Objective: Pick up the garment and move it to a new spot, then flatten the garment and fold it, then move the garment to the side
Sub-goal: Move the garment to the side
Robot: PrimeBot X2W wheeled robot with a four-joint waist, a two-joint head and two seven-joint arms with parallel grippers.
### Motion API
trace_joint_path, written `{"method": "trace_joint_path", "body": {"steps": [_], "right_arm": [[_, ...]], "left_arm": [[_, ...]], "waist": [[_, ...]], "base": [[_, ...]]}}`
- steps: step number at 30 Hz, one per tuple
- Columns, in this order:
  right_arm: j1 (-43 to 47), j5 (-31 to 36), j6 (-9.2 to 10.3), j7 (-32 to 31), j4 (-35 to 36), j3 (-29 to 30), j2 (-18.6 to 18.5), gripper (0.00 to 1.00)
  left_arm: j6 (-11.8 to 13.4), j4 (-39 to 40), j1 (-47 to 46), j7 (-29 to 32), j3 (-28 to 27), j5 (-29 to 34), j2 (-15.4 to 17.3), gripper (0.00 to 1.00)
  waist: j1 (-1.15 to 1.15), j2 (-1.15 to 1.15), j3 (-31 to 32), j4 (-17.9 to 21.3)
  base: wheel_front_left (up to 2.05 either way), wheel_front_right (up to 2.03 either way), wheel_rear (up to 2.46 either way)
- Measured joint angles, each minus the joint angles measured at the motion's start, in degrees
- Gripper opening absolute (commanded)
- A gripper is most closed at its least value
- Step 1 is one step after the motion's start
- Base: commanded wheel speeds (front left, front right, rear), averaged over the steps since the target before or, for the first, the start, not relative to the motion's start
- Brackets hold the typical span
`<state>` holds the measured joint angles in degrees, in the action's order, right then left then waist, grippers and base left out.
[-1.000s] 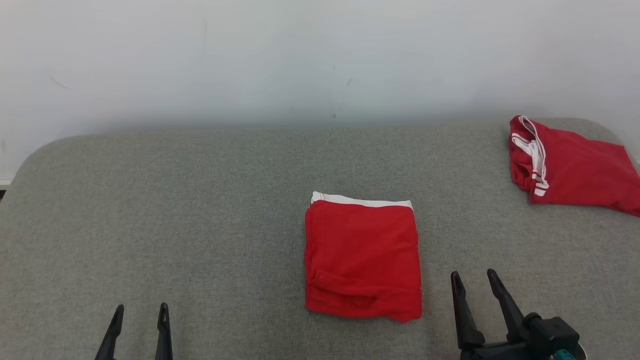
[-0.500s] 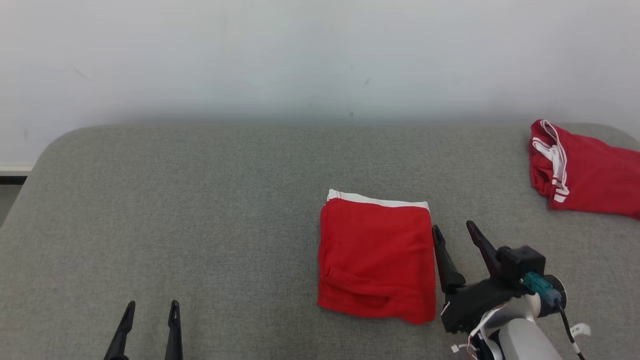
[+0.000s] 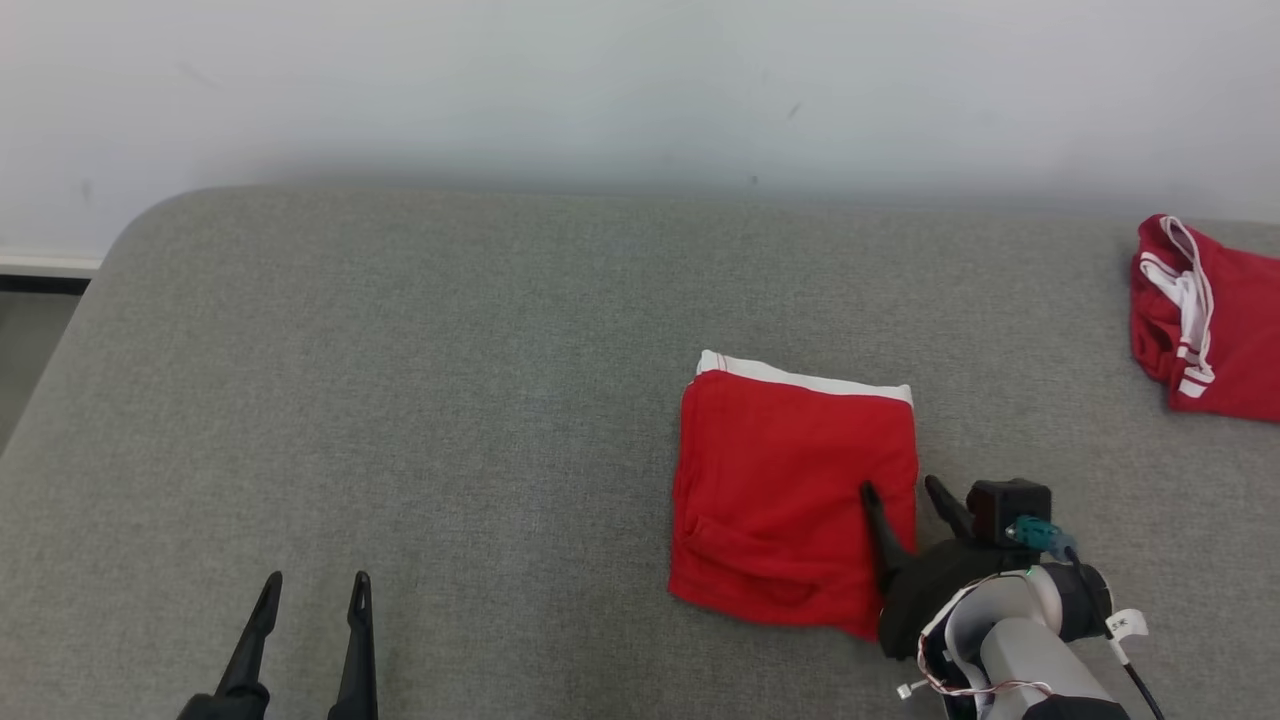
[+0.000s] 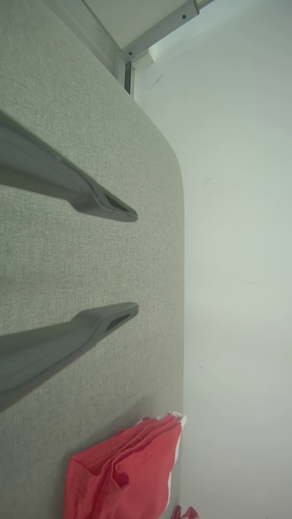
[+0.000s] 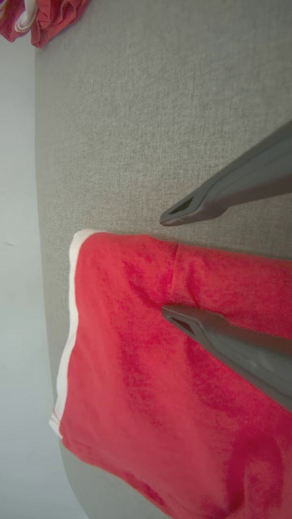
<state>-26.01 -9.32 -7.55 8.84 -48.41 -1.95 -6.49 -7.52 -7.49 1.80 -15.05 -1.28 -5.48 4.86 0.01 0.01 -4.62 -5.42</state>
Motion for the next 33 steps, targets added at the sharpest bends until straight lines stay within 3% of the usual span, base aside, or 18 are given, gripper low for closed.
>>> {"method": "trace_joint_path", "body": {"steps": [9,10,11,20,33], "right_arm": [[-3.9,-1.5,0.0,1.8,-10.6,-1.9,0.4,1.0],[-4.3,-1.8,0.0,2.1,-11.3,-2.3,0.4,0.4],[-4.7,-2.2,0.0,2.3,-11.9,-2.6,0.5,0.0],[-10.0,-3.7,0.0,4.0,-13.8,-7.4,-1.9,0.0],[-21.7,-5.5,0.0,0.3,-9.4,-18.4,-13.6,0.0]], "left_arm": [[0.0,-0.5,-1.3,0.0,0.5,-0.3,0.7,1.0],[0.0,-0.5,-1.4,0.0,0.5,-0.3,0.7,1.0],[0.0,-0.5,-1.5,0.0,0.5,-0.3,0.7,1.0],[0.0,-0.5,-2.3,0.0,0.2,-1.0,0.5,1.0],[0.0,0.0,-5.4,0.0,2.1,-2.6,1.8,1.0]], "waist": [[0.0,0.0,-1.3,-1.1],[0.0,0.0,-1.3,-1.1],[-0.01,0.0,-1.4,-1.1],[0.0,0.0,-3.0,-0.8],[0.0,0.0,-8.5,0.7]], "base": [[0.0,0.0,0.0],[0.0,0.0,0.0],[0.0,0.0,0.0],[0.0,0.0,0.0],[0.0,0.0,0.0]]}}
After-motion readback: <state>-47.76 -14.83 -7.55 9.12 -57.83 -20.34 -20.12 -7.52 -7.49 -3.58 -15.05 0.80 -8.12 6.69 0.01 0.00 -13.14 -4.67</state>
